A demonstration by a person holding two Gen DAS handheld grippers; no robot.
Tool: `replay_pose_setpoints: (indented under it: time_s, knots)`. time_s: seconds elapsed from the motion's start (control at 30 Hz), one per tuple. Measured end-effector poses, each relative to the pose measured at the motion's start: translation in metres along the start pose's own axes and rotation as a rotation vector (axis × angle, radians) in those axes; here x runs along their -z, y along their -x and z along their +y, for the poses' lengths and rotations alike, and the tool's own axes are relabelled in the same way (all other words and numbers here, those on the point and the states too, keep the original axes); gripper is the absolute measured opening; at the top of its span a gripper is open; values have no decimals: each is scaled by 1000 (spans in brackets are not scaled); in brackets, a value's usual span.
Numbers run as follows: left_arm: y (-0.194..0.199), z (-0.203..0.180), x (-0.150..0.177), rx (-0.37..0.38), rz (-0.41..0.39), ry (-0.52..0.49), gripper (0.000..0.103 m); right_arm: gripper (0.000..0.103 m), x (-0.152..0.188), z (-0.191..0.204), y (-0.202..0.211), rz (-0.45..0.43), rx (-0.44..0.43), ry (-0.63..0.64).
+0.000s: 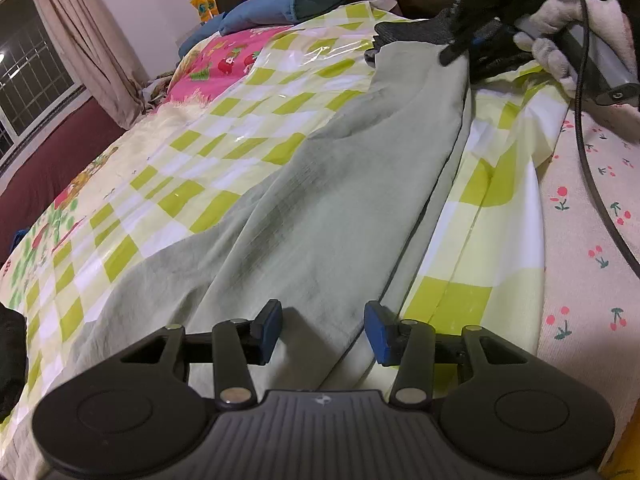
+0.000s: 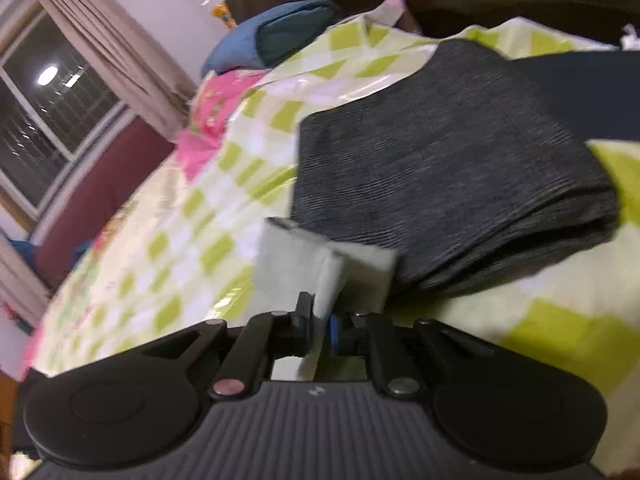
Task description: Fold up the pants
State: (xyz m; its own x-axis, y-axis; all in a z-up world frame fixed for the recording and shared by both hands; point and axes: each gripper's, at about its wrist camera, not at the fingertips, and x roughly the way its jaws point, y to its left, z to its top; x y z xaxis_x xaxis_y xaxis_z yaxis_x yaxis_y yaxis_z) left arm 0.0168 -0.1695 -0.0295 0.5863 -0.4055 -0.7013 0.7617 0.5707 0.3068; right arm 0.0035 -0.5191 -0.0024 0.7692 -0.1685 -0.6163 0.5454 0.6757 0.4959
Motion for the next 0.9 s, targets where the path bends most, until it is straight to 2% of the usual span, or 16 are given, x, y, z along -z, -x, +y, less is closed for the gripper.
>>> replay_pose_setpoints:
  time_s: [0.03,0.07,0.1,0.17,0.3,0.43,0.53,0.57,0.63,0.67,0.73,0.83,0.9]
  knots:
    - [0,0,0,0,1,2,59,18,-1,-3,3,-2,1,-10]
    - [0,0,0,0,0,4,60,33,0,-7,8,-4,-5,-23]
    - [0,0,0,0,-1,7,60,53,2,-10,13,-2,-4,-33]
    - [-1,1,1,0,-3,13,60,65,10,-14,23,5,-5,-34]
    - [0,1,2,-3,-7,9,61,65,21,-15,21,46,-38,-31]
    - [1,1,2,-13,-3,10,61,67,22,-5,-3,88,-108,-54]
    - [1,0,2,-16,-2,10,61,69,24,-6,-28,107,-135,-119]
    - [1,0,2,-17,-2,9,61,66,25,-8,-31,99,-144,-145]
    - [2,0,2,-18,1,7,62,18,23,-10,-33,109,-153,-193]
    - [2,0,2,-20,2,4,62,5,24,-14,-32,136,-183,-243]
    - [4,1,1,-24,4,-4,62,4,23,-17,-19,119,-256,-310]
    - [15,3,1,-34,-10,-5,62,4,12,-16,27,4,-327,-291]
    - [25,5,5,-29,-29,6,68,4,5,-19,51,-53,-311,-254]
